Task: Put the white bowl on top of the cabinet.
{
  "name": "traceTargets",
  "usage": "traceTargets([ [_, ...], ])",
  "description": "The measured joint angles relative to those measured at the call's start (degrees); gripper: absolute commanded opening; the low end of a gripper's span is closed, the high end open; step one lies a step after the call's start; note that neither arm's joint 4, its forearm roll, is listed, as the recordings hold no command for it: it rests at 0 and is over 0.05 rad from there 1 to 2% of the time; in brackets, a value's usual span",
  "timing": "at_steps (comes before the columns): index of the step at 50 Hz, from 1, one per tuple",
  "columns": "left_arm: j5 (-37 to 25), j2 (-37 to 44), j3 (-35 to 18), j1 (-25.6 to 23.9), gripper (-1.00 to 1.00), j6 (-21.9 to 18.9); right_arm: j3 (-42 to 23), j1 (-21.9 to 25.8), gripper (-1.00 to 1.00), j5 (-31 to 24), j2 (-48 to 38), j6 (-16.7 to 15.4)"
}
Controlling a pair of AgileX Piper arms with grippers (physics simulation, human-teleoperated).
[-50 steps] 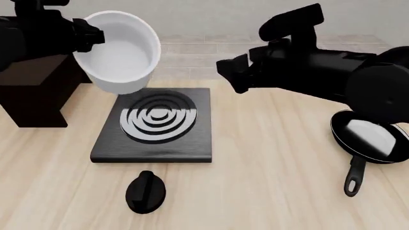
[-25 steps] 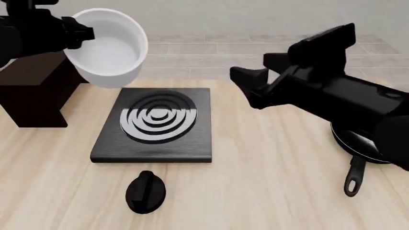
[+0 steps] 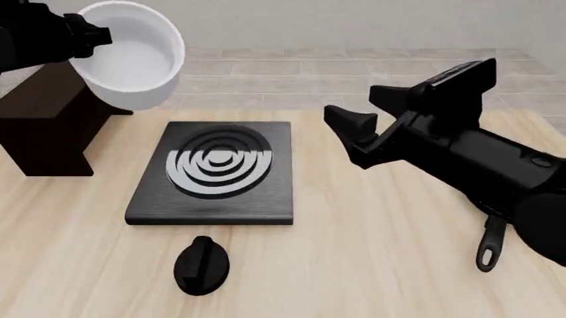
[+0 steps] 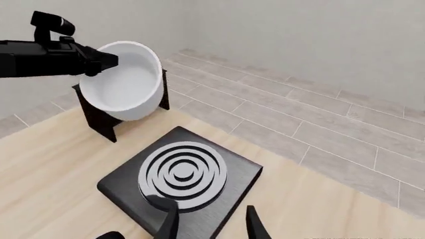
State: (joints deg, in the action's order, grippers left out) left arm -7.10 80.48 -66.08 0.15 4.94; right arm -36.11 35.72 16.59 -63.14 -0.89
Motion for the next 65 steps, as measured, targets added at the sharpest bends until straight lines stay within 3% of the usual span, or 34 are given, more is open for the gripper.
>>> traceTargets([
  [65,0.7,6.5,-8.8,11.0,-1.00,2.6,1.4,0.3,1.00,5.7,-6.6,-1.4],
])
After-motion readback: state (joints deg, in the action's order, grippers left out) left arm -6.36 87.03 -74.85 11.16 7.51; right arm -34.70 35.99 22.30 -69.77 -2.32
